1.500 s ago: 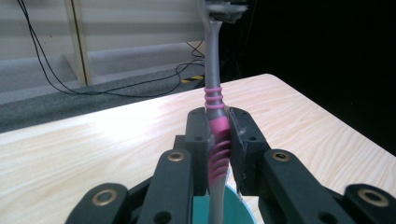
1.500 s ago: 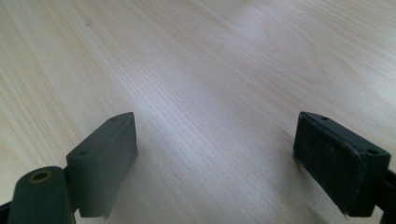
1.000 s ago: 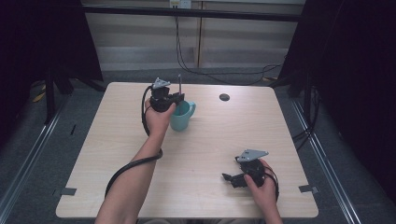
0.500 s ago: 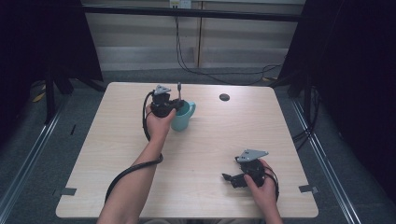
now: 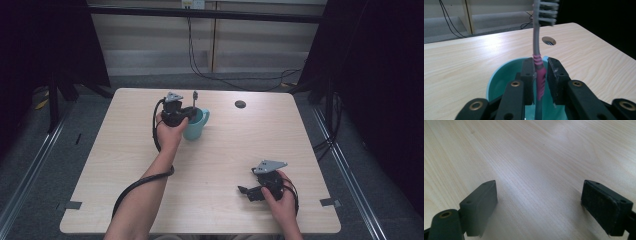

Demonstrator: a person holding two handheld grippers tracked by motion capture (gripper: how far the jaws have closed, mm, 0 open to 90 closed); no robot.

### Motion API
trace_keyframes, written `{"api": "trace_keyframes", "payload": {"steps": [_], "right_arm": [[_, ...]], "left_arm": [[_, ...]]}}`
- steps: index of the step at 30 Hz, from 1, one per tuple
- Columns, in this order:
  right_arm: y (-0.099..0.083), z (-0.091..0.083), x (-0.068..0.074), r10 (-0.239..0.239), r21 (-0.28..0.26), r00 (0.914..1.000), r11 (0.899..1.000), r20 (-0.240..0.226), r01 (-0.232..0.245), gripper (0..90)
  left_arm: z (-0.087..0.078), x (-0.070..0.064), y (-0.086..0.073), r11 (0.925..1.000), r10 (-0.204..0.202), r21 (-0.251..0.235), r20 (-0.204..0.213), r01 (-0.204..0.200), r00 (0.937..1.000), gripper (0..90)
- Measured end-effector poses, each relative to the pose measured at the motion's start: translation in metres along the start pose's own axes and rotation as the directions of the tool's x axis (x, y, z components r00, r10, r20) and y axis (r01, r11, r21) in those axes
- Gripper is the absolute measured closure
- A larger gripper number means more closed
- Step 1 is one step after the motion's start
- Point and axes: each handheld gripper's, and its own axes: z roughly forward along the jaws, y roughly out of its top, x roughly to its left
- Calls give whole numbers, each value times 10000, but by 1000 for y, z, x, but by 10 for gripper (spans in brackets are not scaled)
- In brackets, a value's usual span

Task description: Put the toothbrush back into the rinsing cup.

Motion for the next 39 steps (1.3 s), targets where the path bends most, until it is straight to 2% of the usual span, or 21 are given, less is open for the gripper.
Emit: {"api": "trace_keyframes", "payload": {"steps": [4, 5, 7, 11, 27, 39], "right_arm": [[0, 0, 0, -7, -7, 10000, 10000, -5, 7, 132], [0, 0, 0, -1, 2, 10000, 10000, -1, 1, 132], [0, 0, 0, -8, -6, 10000, 10000, -7, 8, 132], [0, 0, 0, -2, -6, 10000, 10000, -2, 2, 132], [0, 0, 0, -4, -3, 10000, 10000, 1, 4, 132], [0, 0, 0, 14, -6, 10000, 10000, 4, -14, 132]], "left_arm": [[0, -1, -1, 10000, -51, 9, 35, 51, 10000, 731], [0, -1, -1, 10000, 9, 66, -4, -9, 10000, 694], [-1, -1, -2, 9998, 109, 138, -21, -108, 9999, 694], [-5, 0, -2, 10000, 19, 93, -20, -19, 10000, 663], [-28, 3, 6, 9999, 104, 132, -132, -102, 9999, 587], [-42, 7, 6, 9999, -78, 105, -105, 79, 9999, 534]]}}
